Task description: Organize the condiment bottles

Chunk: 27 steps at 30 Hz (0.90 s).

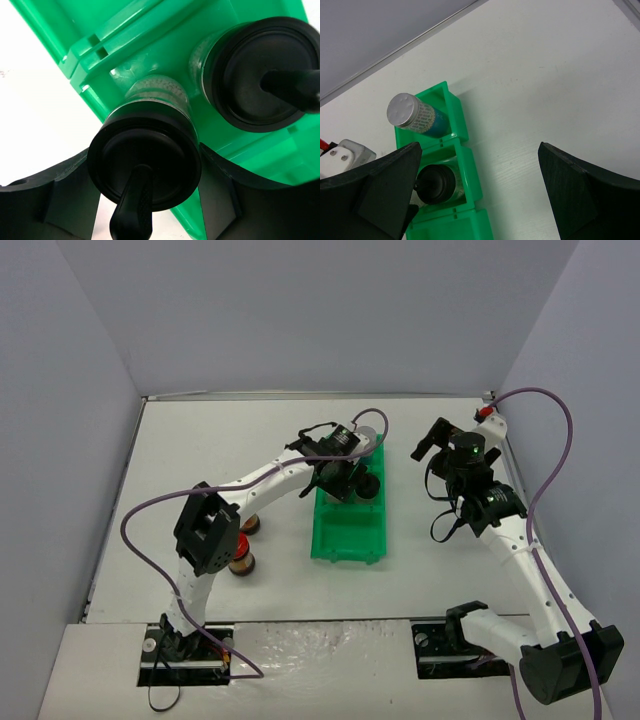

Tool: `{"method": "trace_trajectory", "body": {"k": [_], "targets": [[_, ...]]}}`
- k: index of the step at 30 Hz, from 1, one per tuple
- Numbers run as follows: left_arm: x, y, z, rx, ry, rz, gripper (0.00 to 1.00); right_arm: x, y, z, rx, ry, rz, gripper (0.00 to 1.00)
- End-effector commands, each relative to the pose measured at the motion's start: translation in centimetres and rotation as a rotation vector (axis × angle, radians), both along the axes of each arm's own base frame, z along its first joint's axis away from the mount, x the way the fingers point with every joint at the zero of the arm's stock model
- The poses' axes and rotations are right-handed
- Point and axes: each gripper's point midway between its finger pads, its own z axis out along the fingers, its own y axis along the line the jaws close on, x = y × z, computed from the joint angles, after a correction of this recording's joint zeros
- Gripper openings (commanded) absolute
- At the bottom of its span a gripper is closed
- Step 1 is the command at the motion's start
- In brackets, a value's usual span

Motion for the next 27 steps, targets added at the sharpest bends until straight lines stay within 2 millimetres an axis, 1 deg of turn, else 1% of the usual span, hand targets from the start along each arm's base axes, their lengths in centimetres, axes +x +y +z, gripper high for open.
{"method": "trace_trajectory", "body": {"k": [1, 10, 11, 14, 17, 19, 20, 22, 25, 27], "targets": [[1.5, -2.0, 4.3, -0.103, -0.114, -0.022, 0.00, 0.7, -0.1, 1.9, 0.008, -0.073, -0.017, 1.00], [1.6, -2.2, 3.2, -0.091, -0.102, -0.026, 0.01, 0.7, -0.1, 1.8, 0.008, -0.072, -0.016, 1.00], [1.7, -2.2, 3.1, -0.089, -0.100, -0.027, 0.04, 0.7, -0.1, 1.8, 0.008, -0.072, -0.016, 1.00], [1.6, -2.2, 2.9, -0.082, -0.095, -0.029, 0.23, 0.7, -0.1, 1.8, 0.009, -0.072, -0.018, 1.00], [1.5, -2.2, 2.8, -0.077, -0.095, -0.029, 0.35, 0.6, -0.1, 1.7, 0.009, -0.072, -0.018, 1.00], [1.4, -2.1, 2.8, -0.072, -0.097, -0.032, 0.48, 0.6, -0.1, 1.7, 0.008, -0.070, -0.018, 1.00], [1.4, -2.1, 2.8, -0.071, -0.098, -0.034, 0.53, 0.6, -0.1, 1.6, 0.008, -0.069, -0.018, 1.00], [1.3, -2.1, 2.7, -0.068, -0.098, -0.036, 0.56, 0.6, -0.1, 1.6, 0.009, -0.068, -0.017, 1.00], [1.2, -2.2, 2.7, -0.065, -0.100, -0.041, 0.69, 0.7, -0.1, 1.5, 0.009, -0.067, -0.017, 1.00], [1.2, -2.2, 2.7, -0.066, -0.102, -0.048, 0.72, 0.6, 0.0, 1.6, 0.011, -0.069, -0.014, 1.00]]}}
